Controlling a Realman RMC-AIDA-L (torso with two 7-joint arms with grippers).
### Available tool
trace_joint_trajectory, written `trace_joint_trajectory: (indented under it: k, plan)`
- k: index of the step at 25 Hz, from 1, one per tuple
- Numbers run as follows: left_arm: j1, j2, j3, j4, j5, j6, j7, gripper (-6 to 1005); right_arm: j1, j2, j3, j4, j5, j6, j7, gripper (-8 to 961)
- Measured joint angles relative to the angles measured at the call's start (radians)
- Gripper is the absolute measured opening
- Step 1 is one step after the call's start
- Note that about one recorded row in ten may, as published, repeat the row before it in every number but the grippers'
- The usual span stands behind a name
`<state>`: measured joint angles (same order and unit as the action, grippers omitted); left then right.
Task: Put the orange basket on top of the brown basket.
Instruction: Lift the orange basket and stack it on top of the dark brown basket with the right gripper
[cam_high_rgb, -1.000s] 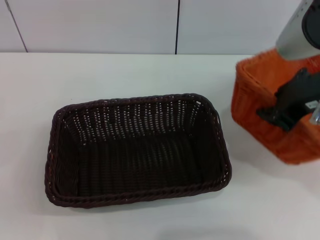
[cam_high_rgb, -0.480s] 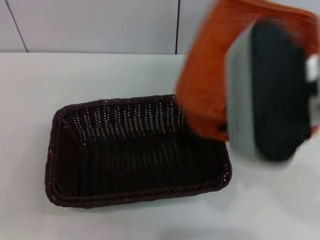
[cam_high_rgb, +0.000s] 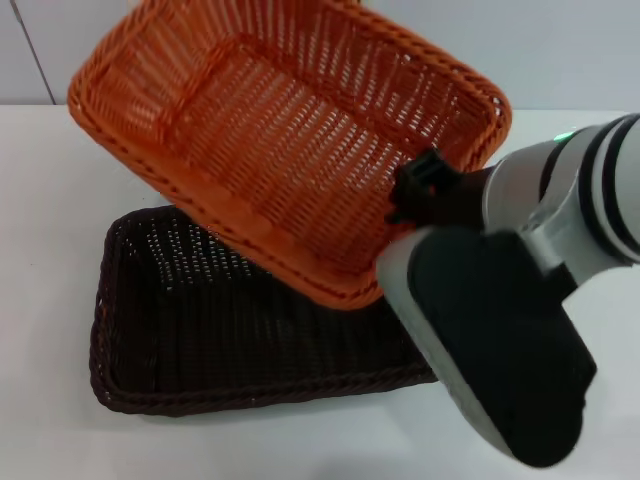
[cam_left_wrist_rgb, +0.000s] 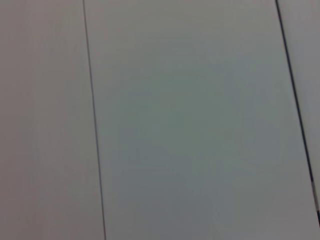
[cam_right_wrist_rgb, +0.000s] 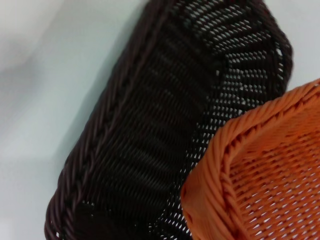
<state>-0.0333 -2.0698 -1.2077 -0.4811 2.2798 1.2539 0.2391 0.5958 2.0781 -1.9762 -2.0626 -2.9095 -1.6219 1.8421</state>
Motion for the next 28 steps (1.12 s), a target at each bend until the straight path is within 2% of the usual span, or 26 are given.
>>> trace_joint_trajectory:
  k: [6, 9, 15, 28]
  plan:
    - [-0.004, -0.002, 0.000, 0.001, -0.021, -0.007, 0.000, 728, -0.060, -0.004, -0.026, -0.001, 0.000, 0.034, -0.157, 177]
    - [-0.011, -0.001, -0.005, 0.001, -0.038, -0.007, 0.000, 728, -0.067, -0.010, -0.042, -0.002, 0.000, 0.041, -0.169, 176]
    - [-0.025, 0.000, -0.011, 0.001, -0.077, -0.014, 0.000, 728, -0.081, -0.031, -0.086, -0.006, 0.000, 0.038, -0.174, 177]
    - [-0.045, 0.000, 0.001, 0.001, -0.075, -0.035, 0.008, 728, -0.133, -0.030, -0.158, -0.005, -0.012, 0.050, -0.063, 176]
